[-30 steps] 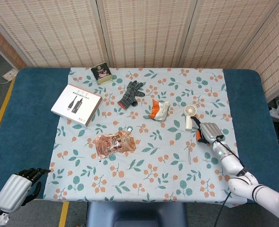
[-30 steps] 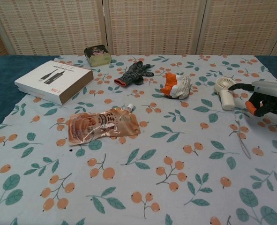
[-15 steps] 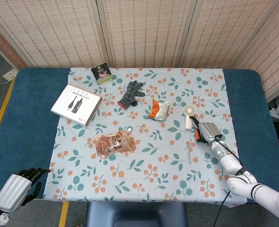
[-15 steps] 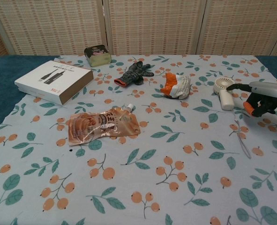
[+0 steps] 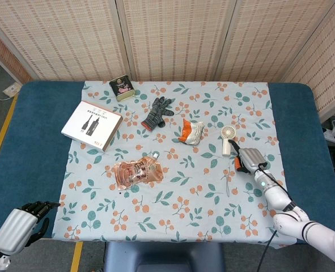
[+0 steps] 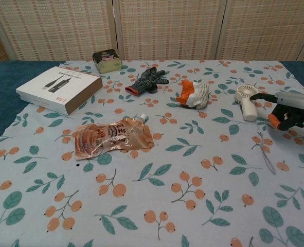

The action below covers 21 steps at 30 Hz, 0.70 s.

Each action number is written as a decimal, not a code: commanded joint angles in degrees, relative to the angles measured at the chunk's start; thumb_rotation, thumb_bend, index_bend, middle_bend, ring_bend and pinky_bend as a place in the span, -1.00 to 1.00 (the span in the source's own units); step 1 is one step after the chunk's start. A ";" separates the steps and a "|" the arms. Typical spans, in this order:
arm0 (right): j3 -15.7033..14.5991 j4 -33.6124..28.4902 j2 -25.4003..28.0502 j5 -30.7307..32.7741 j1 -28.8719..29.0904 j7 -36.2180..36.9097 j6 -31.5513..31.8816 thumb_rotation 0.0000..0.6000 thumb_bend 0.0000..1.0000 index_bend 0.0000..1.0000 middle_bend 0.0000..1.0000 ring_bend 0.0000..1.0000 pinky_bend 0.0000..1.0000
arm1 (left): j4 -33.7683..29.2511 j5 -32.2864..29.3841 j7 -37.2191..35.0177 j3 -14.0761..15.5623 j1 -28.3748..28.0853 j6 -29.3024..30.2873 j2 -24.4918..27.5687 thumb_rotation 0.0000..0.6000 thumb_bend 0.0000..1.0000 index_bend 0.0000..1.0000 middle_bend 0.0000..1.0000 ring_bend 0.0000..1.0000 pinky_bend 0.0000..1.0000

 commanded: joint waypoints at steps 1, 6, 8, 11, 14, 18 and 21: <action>-0.07 0.00 0.04 0.06 -0.10 0.01 -0.04 1.00 0.38 -0.99 0.49 0.27 0.56 | -0.03 0.02 0.02 0.01 0.00 0.00 0.02 1.00 0.24 -0.43 -0.28 -0.24 0.10; -0.12 0.38 -0.10 0.29 -0.31 -0.05 -0.04 1.00 0.38 -0.99 0.49 0.27 0.56 | -0.02 0.07 0.05 0.05 0.06 0.05 0.02 1.00 0.24 -0.43 -0.28 -0.24 0.10; -0.17 0.44 -0.13 0.30 -0.35 -0.03 -0.08 1.00 0.38 -0.99 0.49 0.27 0.56 | -0.02 0.05 0.04 0.02 0.03 0.02 0.02 1.00 0.25 -0.43 -0.28 -0.24 0.10; -0.23 0.48 -0.17 0.25 -0.41 0.04 -0.11 1.00 0.38 -0.99 0.49 0.27 0.56 | 0.00 0.04 0.07 0.01 0.03 0.00 0.02 1.00 0.24 -0.43 -0.28 -0.24 0.10; -0.28 0.59 -0.26 0.19 -0.46 0.10 -0.12 1.00 0.38 -0.99 0.49 0.28 0.56 | 0.00 0.06 0.07 0.02 0.04 0.01 0.00 1.00 0.24 -0.43 -0.28 -0.24 0.10; -0.31 0.73 -0.38 0.17 -0.50 0.16 -0.15 1.00 0.38 -0.99 0.49 0.27 0.56 | -0.01 0.05 0.06 -0.01 0.04 0.04 0.01 1.00 0.24 -0.43 -0.28 -0.24 0.10; -0.34 0.83 -0.46 0.16 -0.53 0.19 -0.19 1.00 0.38 -0.99 0.49 0.27 0.56 | -0.05 0.04 0.05 -0.01 0.04 0.04 0.04 1.00 0.24 -0.43 -0.28 -0.24 0.10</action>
